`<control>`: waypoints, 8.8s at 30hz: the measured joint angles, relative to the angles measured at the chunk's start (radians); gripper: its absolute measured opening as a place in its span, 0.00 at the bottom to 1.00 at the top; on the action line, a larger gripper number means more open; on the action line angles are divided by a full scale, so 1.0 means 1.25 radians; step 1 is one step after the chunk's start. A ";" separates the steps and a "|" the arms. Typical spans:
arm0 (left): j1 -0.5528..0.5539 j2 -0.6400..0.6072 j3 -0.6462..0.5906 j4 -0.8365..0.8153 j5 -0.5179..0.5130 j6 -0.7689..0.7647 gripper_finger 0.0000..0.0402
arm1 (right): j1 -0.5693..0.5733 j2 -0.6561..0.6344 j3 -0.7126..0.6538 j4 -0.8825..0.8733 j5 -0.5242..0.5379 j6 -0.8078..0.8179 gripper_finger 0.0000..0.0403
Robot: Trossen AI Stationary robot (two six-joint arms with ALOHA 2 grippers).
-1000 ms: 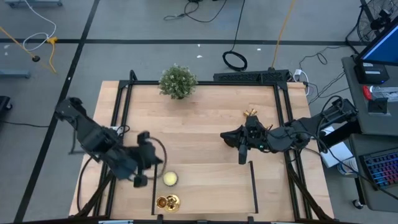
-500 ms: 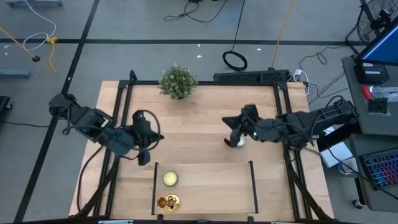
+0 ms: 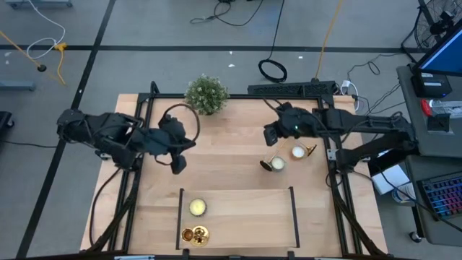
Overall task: Pick & Place candle stick holders
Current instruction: Put the left gold candle holder on the shelf
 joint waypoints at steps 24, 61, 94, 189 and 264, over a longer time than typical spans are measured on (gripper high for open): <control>0.100 0.006 0.000 -0.002 0.059 0.073 0.01 | -0.109 -0.001 -0.327 0.119 -0.276 0.146 0.00; 0.122 0.046 0.001 -0.002 0.082 0.133 0.01 | -0.249 -0.135 -0.370 -0.091 -0.118 -0.060 0.00; 0.111 0.061 0.000 -0.024 0.095 0.158 0.01 | -0.322 0.058 -0.369 -0.044 -0.395 0.148 0.62; 0.074 0.061 0.000 -0.105 0.048 0.107 0.01 | -0.137 0.081 -0.047 0.412 -0.077 -0.183 0.03; -0.071 -0.089 0.000 -0.108 0.019 -0.082 0.01 | 0.919 0.191 -0.287 1.012 0.718 -0.411 0.03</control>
